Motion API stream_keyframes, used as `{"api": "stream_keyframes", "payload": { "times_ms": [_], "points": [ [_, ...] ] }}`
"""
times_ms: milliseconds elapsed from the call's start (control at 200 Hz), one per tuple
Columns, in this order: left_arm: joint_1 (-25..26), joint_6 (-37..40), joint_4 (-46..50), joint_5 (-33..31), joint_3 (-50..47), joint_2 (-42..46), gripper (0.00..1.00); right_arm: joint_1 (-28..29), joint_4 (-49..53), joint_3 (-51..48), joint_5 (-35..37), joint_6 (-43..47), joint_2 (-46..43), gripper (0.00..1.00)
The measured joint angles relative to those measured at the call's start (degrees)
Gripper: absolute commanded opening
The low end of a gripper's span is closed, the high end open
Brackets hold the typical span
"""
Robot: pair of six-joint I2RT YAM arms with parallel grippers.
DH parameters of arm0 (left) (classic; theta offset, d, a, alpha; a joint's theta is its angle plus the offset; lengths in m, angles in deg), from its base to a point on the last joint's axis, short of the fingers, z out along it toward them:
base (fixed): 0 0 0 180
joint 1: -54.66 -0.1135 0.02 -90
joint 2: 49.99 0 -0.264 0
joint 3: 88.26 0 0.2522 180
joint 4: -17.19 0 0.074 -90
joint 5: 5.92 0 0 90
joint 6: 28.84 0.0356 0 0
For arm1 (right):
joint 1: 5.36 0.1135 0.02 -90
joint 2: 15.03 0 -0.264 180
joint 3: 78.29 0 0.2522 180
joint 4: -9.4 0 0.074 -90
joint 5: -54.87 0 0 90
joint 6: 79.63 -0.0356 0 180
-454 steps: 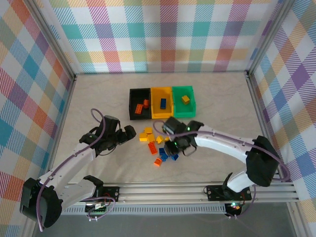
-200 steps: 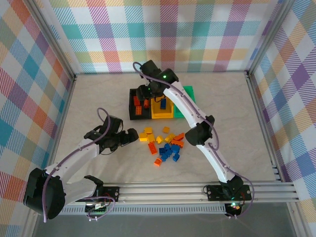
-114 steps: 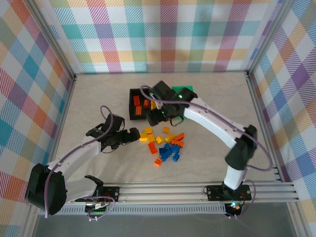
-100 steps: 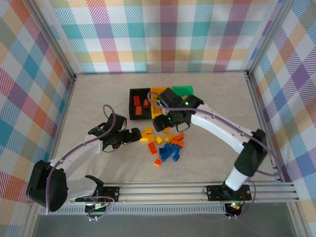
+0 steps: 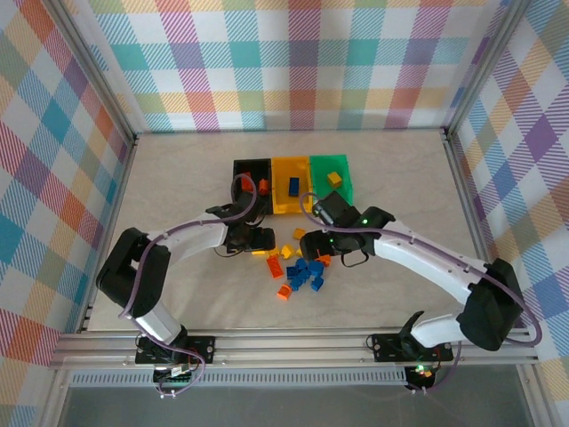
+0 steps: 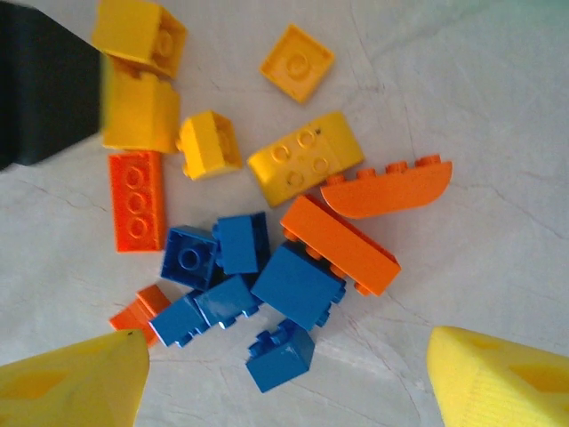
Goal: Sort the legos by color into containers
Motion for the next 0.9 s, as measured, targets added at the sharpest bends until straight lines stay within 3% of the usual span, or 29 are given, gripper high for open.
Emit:
{"api": "stream_keyframes", "payload": {
  "times_ms": [220,365,465,595,725,900],
  "points": [
    [0.61,0.15,-0.46,-1.4,1.38,-1.11,0.64,-0.68,-1.27,-1.53,-0.02,-0.35,-1.97,0.82],
    [0.61,0.17,-0.46,-2.49,1.01,-0.7,0.65,-1.11,-1.53,-2.38,-0.37,-0.37,-2.05,0.82],
    [0.61,-0.04,-0.44,-4.07,-0.76,1.05,0.73,-1.2,-2.29,-2.45,-0.7,-0.39,-2.23,0.83],
    [0.61,-0.07,0.52,-4.31,-3.91,4.61,0.72,-1.25,-3.02,-2.64,-1.11,-0.44,-2.34,0.83],
    [0.61,-0.04,1.77,-4.5,-4.39,6.47,0.81,-1.25,-3.65,-3.26,-1.51,-0.79,-2.43,0.82],
    [0.96,-0.35,1.27,-3.89,-4.37,8.15,0.76,-1.25,-3.65,-3.72,-1.53,-0.81,-2.73,0.83]
  ]
}}
